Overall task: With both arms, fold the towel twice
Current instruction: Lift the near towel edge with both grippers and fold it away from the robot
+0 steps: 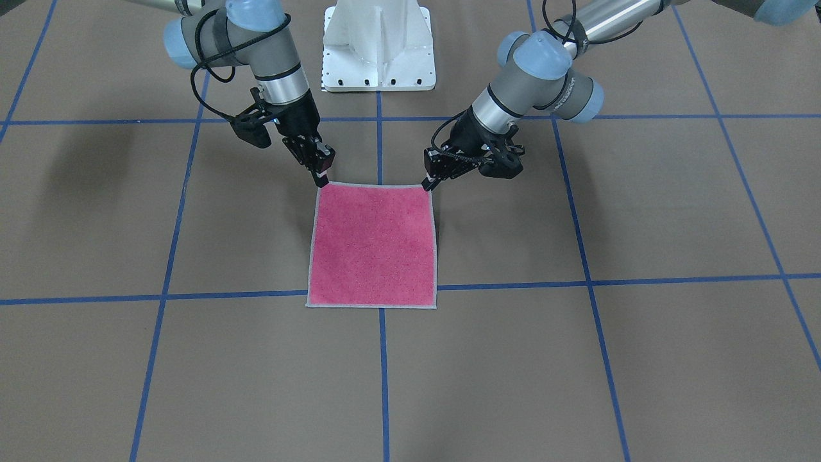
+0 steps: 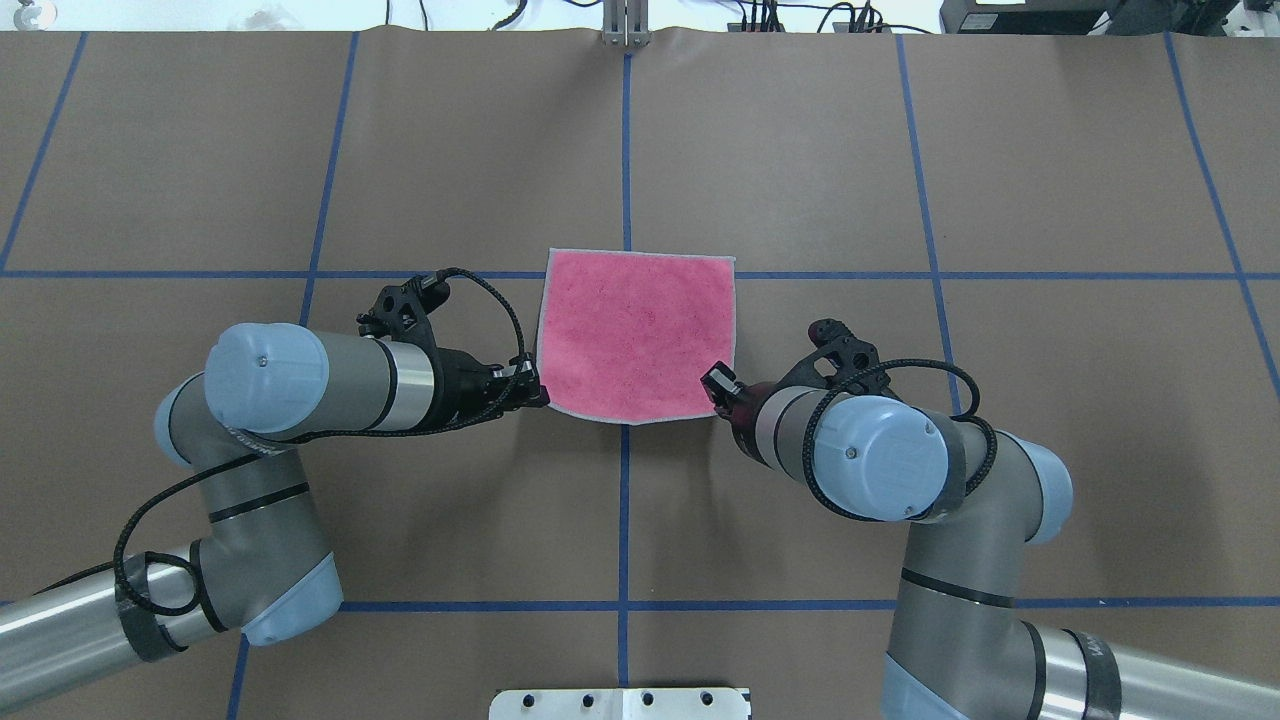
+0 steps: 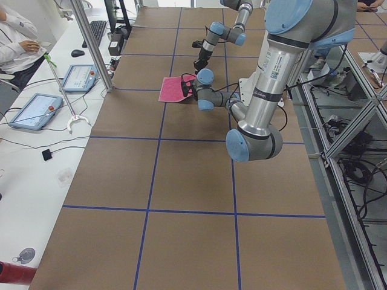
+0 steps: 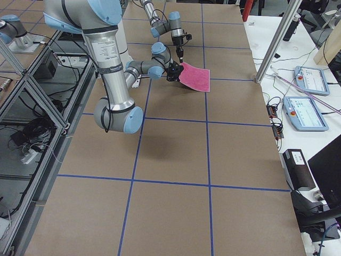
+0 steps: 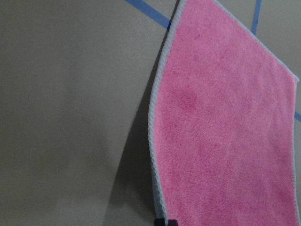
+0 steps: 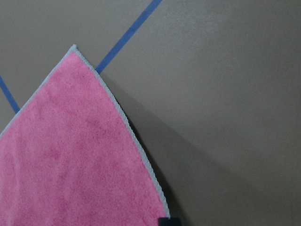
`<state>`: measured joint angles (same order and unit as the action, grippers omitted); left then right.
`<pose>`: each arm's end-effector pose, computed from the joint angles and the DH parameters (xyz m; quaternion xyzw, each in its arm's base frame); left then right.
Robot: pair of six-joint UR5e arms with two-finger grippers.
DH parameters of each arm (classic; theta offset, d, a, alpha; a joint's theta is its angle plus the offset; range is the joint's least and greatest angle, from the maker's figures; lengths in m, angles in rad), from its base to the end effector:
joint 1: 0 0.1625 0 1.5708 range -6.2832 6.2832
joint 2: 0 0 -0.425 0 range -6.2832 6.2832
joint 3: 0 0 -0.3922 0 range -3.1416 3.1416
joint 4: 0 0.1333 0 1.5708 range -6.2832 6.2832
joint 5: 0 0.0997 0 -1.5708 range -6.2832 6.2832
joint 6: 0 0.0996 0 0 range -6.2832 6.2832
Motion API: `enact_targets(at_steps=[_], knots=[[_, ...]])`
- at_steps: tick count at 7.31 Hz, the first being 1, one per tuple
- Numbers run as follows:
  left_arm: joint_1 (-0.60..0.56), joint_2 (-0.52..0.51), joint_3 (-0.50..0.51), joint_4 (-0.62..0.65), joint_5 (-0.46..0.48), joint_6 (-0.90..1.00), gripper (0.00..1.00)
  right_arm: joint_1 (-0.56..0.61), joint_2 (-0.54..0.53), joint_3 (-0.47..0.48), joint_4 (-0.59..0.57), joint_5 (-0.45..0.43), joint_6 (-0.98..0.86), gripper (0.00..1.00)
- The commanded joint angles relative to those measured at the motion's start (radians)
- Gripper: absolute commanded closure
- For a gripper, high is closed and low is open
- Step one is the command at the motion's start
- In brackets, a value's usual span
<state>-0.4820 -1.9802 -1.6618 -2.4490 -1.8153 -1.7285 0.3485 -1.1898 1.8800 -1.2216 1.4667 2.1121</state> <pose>0.5051 -0.3875 0.2848 0.0090 0.6382 -0.1672 0.7515 -0.5115 -0.3387 0.2716 -0.0028 -0.4980 0.3964 0.7713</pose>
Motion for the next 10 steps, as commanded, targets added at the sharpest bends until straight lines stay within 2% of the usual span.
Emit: enact_targets(at_steps=[1,4,8,10], knots=[[0.002,0.055,-0.105,0.01,-0.028,-0.003,1.0,-0.013,-0.027,0.105,-0.062,0.024,0.0,1.0],[-0.001,0.041,-0.092,0.042,-0.027,-0.002,1.0,-0.008,-0.011,0.09,-0.078,0.024,-0.006,1.0],[-0.038,0.009,-0.078,0.1,-0.022,0.003,1.0,0.056,0.053,-0.021,-0.067,0.024,-0.035,1.0],[-0.065,-0.047,-0.006,0.1,-0.022,0.003,1.0,0.082,0.064,-0.039,-0.067,0.026,-0.061,1.0]])
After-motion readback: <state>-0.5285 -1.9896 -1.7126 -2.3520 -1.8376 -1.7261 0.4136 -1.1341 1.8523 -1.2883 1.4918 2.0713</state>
